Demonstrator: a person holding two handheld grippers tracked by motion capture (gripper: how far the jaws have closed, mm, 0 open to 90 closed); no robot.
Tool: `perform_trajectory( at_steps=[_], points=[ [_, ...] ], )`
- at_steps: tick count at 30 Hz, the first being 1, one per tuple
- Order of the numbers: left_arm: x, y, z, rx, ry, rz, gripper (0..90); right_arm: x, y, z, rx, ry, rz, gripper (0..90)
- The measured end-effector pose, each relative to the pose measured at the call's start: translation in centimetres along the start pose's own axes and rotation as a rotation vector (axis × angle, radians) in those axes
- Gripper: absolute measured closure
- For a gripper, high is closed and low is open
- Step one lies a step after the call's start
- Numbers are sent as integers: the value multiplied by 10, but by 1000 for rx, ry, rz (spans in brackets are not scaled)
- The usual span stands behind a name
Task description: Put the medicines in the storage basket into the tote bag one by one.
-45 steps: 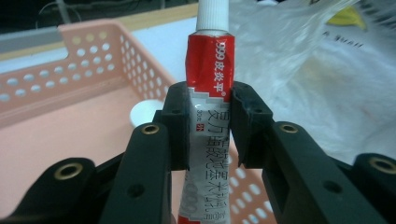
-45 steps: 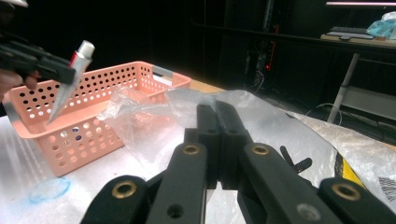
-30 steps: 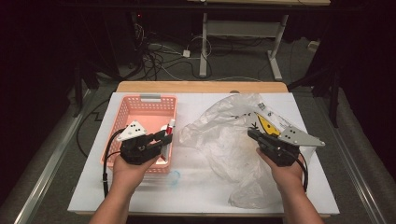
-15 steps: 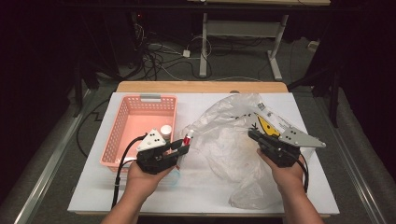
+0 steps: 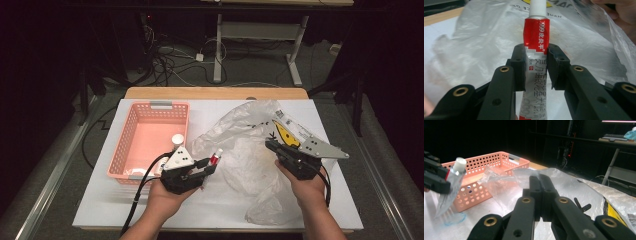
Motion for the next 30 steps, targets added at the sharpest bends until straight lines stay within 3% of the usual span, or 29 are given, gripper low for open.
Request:
perform_trajectory(
  at_steps=[9,16,30],
  points=[
    [28,-14,9,9,4,-16,682,1,-1,0,-5,-7,4,900],
    [45,-19,12,19,5,9,682,2,0,1,-1,-11,7,900],
    [101,-25,18,20,73,37,681,-1,-7,4,13,-49,6,900]
  ],
)
Point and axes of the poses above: each handheld gripper's, and its own axes: x roughly forward along the jaws, z roughly out of its top, y roughly to its left, the point moved 3 cm from there along x, roughly forward along the jaws, and after that the axes turned 15 degrees about z, right-handed, at the moved point
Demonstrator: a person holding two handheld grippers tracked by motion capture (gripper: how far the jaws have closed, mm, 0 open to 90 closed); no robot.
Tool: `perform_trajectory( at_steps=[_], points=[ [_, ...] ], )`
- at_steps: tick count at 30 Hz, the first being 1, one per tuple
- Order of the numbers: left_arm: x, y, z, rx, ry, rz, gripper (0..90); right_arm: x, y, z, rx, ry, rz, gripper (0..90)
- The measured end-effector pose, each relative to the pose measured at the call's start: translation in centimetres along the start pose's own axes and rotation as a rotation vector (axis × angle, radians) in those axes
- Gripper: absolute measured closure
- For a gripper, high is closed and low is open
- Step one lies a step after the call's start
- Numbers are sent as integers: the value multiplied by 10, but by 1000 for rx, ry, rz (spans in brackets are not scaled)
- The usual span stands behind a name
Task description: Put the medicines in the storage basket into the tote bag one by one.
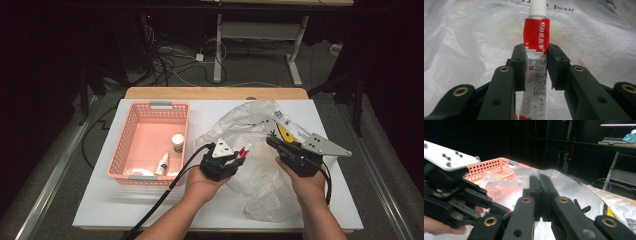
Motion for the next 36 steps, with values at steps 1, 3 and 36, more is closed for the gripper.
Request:
perform_trajectory(
  at_steps=[1,3,36],
  points=[
    [4,-1,1,7,1,9,681,0,0,0,8,-4,0,900],
    [11,-3,4,13,-1,22,681,-1,0,0,5,-5,0,900],
    [13,-14,-6,-26,10,-110,422,-8,-7,-3,19,-9,-12,900]
  ],
)
Point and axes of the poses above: each handheld gripper's, and its own axes: x roughly forward along the jaws, z roughly out of its top, y roughly to its left, the point moved 3 cm from there along x, roughly forward along the jaws, and after that the axes turned 15 degrees about z, right-handed, at the moved point
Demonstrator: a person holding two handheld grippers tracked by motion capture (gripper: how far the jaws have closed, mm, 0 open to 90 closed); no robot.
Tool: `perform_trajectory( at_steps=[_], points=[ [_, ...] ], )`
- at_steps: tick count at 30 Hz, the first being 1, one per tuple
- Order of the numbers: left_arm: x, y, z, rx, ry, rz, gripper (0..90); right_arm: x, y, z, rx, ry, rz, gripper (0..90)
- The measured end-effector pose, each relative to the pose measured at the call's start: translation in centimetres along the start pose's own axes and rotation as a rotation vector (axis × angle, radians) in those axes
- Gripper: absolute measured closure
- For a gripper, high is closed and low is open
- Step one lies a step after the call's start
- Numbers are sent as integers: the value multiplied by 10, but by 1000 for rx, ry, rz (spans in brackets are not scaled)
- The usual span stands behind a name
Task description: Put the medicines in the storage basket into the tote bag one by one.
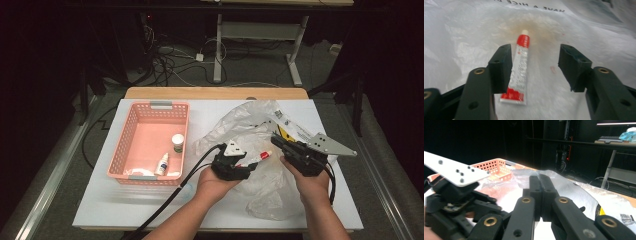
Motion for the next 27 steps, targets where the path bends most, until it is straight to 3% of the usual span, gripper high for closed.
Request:
perform_trajectory(
  at_steps=[2,5,14,17,23,27],
  points=[
    [-8,-1,-4,14,11,-47,371,0,1,0,0,-1,-1,900],
    [-22,0,-9,17,-9,-57,340,-1,0,0,-6,2,-5,900],
    [-56,7,-20,24,-18,7,119,1,2,-1,-9,11,-5,900],
    [-65,11,-24,26,12,20,0,2,3,-1,-13,14,-4,900],
    [-86,20,-30,22,-1,45,0,3,4,-2,-13,17,-7,900],
    [-94,27,-35,-14,-11,44,0,3,4,-2,-13,22,-8,900]
  ],
)
Point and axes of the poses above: each handheld gripper's, and its own axes: x roughly forward along the jaws, z roughly out of its top, y roughly to its left, the point moved 3 cm from there along x, roughly forward along the jaws, and after that the axes turned 15 degrees about z, right-handed, at the moved point
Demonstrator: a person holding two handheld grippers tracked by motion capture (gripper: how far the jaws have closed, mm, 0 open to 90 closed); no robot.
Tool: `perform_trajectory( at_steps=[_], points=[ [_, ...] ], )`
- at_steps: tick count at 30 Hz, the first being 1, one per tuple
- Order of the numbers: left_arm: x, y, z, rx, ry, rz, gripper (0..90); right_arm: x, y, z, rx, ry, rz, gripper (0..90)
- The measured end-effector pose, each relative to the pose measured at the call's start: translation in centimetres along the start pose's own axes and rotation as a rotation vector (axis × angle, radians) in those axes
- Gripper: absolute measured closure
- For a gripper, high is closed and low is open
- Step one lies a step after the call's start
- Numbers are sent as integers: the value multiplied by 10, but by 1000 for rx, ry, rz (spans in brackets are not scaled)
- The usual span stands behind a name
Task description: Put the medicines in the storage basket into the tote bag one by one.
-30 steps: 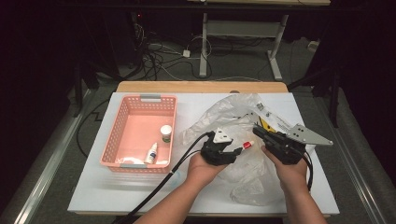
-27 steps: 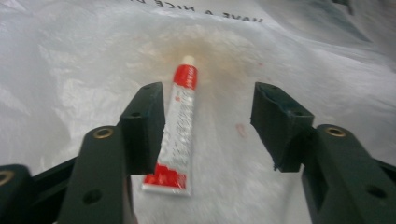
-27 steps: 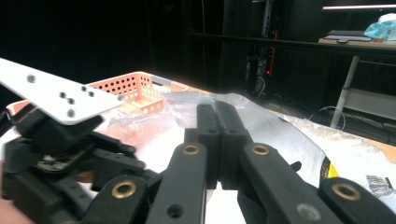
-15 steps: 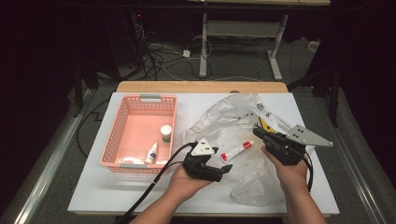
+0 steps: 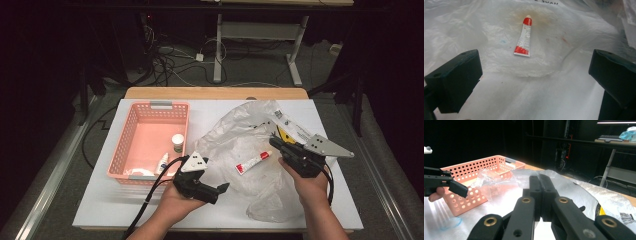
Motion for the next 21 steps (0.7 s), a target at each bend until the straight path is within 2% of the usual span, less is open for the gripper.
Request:
perform_trajectory(
  at_steps=[1,3,5,9,13,19,21],
  points=[
    [-1,1,-1,-8,-4,-4,0,0,0,0,-2,0,-1,900],
    [-4,4,-2,1,11,3,0,0,0,0,-1,0,0,900],
    [-9,8,-3,-25,3,-16,0,-1,0,0,-2,-3,1,900],
    [-16,16,-4,-34,0,9,0,-2,1,1,-1,-2,2,900],
    [-23,29,-6,-52,-3,42,0,-2,1,1,0,-2,2,900],
    [-31,52,-11,-74,-4,124,0,-4,0,1,-5,1,1,900],
    [-34,60,-13,-99,-4,137,0,-4,-1,1,-4,-3,1,900]
  ],
)
Point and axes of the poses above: each handheld gripper's, and its own axes: x roughly forward along the jaws, z roughly out of its top, y roughly to its left, the point moved 3 cm from there along x, roughly forward along the jaws, and after that the axes turned 15 degrees about z, right-handed, at the moved point
